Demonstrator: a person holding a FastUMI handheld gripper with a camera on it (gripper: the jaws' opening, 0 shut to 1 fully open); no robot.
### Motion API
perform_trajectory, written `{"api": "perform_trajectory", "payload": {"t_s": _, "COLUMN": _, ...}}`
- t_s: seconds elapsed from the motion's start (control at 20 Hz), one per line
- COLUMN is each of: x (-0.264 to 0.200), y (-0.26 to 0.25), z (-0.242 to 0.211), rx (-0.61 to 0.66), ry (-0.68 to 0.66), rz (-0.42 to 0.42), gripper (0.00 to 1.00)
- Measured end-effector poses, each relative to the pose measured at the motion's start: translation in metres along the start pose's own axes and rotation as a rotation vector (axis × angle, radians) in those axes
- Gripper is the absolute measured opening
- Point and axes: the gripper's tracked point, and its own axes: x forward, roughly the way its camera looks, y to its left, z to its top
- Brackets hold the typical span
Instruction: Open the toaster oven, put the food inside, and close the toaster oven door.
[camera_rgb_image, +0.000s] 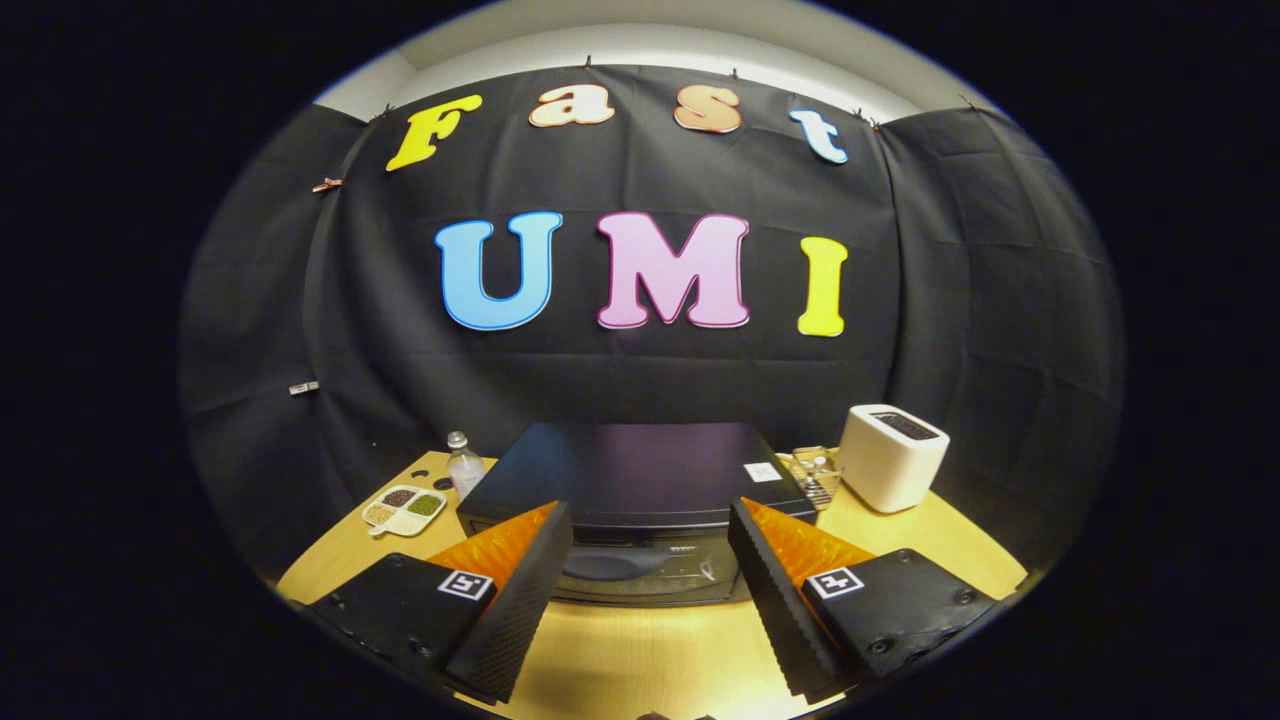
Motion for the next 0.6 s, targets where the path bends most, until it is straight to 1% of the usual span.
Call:
{"api": "perform_trajectory", "payload": {"t_s": 0.25, "x": 0.044, "y": 0.01, "z": -0.027, "rx": -0.025, "ry": 0.026, "rz": -0.025, "gripper": 0.98}}
{"api": "perform_trajectory", "payload": {"t_s": 0.4, "x": 0.061, "y": 0.013, "z": -0.045, "rx": -0.034, "ry": 0.059, "rz": -0.034, "gripper": 0.98}}
{"api": "perform_trajectory", "payload": {"t_s": 0.6, "x": 0.074, "y": 0.018, "z": -0.07, "rx": -0.02, "ry": 0.118, "rz": -0.011, "gripper": 0.98}}
